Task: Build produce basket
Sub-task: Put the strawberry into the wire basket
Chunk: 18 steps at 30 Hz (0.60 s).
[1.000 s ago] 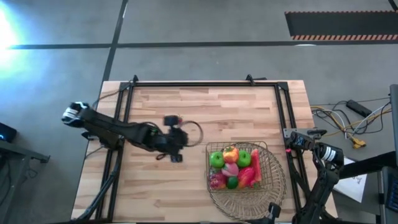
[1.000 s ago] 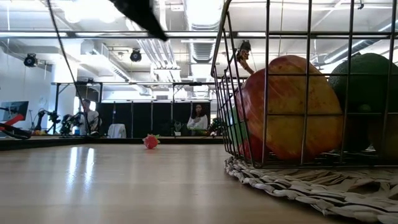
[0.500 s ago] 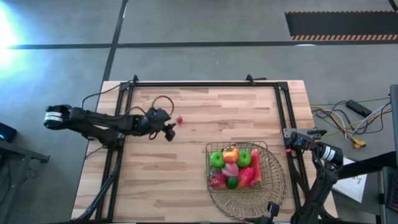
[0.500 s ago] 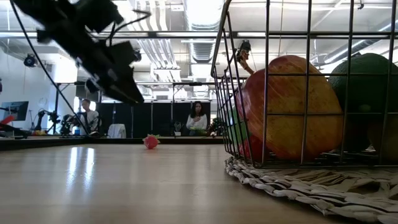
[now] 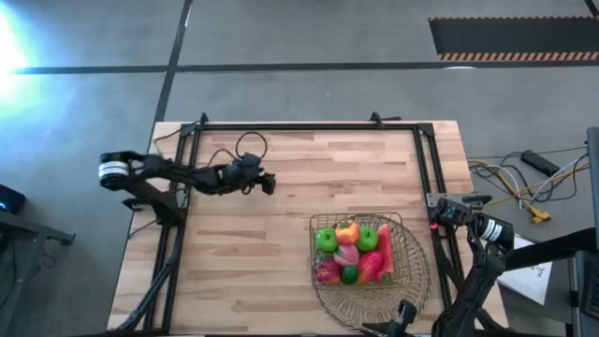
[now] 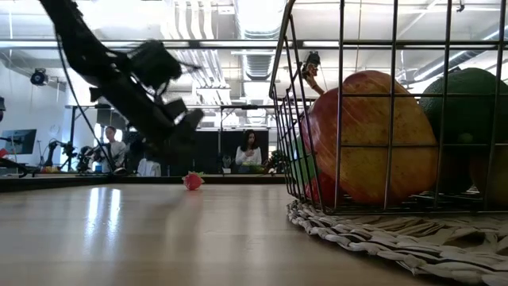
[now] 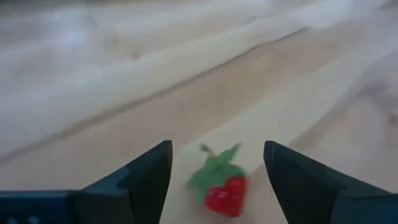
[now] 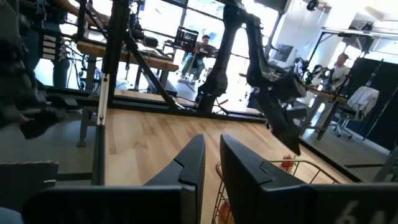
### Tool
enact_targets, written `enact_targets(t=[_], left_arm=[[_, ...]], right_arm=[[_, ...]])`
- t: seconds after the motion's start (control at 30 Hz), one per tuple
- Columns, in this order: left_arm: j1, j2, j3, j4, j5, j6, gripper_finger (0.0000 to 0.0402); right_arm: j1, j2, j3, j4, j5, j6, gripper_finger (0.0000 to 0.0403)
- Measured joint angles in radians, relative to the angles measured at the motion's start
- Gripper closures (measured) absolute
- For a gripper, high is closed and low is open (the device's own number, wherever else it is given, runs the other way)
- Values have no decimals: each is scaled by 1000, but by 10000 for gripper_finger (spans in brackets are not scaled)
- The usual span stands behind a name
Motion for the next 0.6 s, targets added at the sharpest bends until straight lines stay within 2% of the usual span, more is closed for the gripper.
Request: enact_targets(t=[0.17, 0.27, 0.43, 0.6], left_arm=[[26, 118, 53, 0, 31, -37, 181], [29, 162, 85, -2, 84, -36, 196], [29, 175, 107, -1, 132, -29, 232], [29, 163, 106, -8, 164, 17, 287]], right_arm=[[0, 0, 0, 0, 0, 2, 360], [0, 0, 0, 0, 0, 8, 360], [0, 0, 0, 0, 0, 18, 360], [0, 0, 0, 0, -2, 37, 360]])
